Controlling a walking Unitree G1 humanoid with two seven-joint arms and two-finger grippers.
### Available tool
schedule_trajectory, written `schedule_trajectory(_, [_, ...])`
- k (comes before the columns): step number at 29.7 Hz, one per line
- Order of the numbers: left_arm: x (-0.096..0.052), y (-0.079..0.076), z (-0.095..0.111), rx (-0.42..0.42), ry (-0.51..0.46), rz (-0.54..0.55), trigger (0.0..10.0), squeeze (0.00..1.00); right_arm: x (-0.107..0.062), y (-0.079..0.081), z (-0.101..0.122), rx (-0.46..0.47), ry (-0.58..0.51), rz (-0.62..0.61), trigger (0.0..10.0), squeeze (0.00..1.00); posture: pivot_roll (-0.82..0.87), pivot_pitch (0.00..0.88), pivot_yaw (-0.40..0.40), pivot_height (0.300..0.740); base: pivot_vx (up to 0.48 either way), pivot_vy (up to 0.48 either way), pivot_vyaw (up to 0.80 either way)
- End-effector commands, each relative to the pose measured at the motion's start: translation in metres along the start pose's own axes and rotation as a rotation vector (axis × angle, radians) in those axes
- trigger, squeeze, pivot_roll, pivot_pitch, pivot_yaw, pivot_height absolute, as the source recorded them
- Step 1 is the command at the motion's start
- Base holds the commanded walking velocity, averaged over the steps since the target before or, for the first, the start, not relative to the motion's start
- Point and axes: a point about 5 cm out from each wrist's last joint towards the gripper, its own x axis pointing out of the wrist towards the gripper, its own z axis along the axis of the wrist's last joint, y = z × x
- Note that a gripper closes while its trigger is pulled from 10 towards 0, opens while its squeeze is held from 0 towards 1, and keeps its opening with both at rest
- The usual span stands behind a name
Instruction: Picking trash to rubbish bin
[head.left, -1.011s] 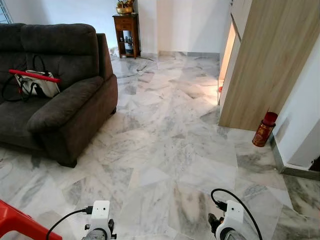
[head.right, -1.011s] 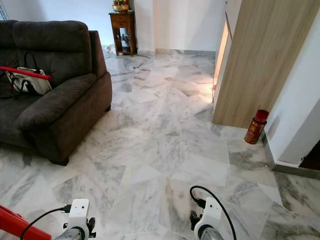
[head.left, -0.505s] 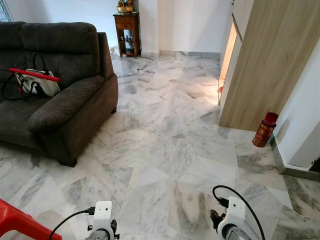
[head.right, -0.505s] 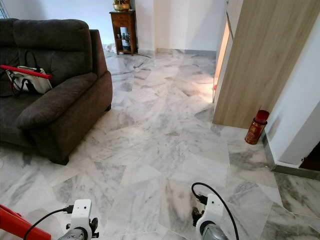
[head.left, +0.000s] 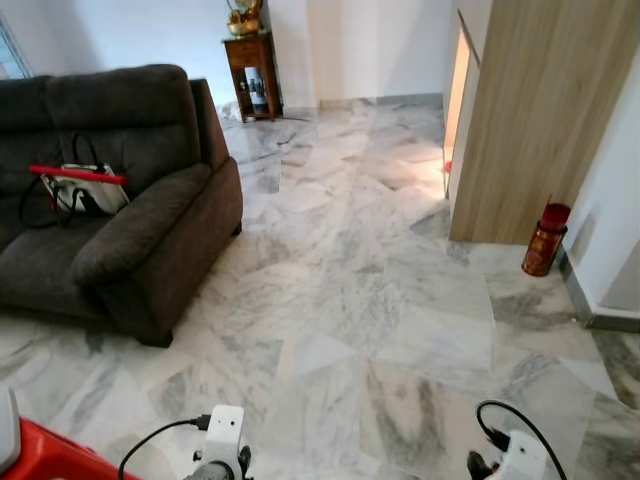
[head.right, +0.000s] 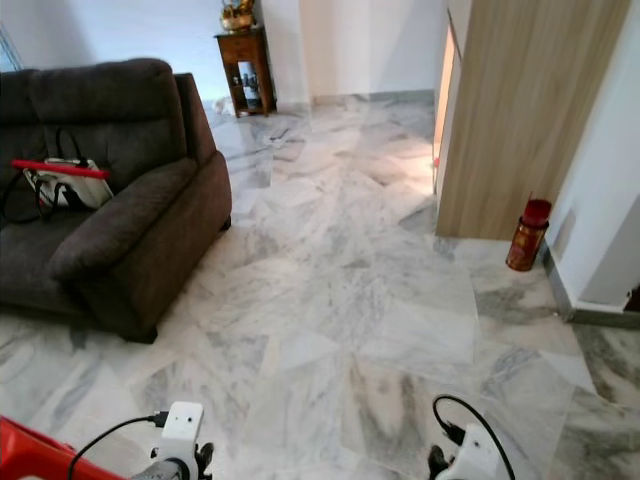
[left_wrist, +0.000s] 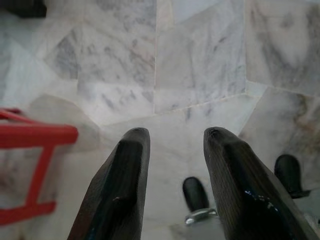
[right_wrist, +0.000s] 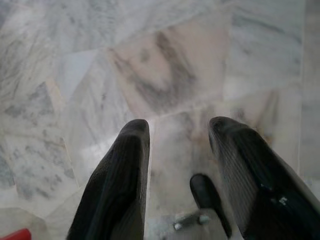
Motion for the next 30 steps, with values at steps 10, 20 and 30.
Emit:
schedule_trajectory(10, [0.001,0.002,0.004,0.015,0.008,-0.002,10.0,0.0,-0.002,-0.016,0.004,-0.02,-0.025,-0.043,10.0,0.0,-0.32,0.015,0.157,0.74,0.0,0.0,0.0])
schedule_trajectory(20, [-0.003,0.009,-0.01,-0.083,0.013,0.081,10.0,0.0,0.008,0.022,0.024,-0.11,-0.028,0.069,10.0,0.0,-0.18,0.0,0.023,0.74,0.0,0.0,0.0])
schedule_trajectory(30, [-0.01,0.024,-0.029,-0.143,0.043,0.154,10.0,0.0,0.012,0.056,0.032,-0.244,-0.014,0.177,10.0,0.0,-0.12,0.0,-0.026,0.74,0.0,0.0,0.0])
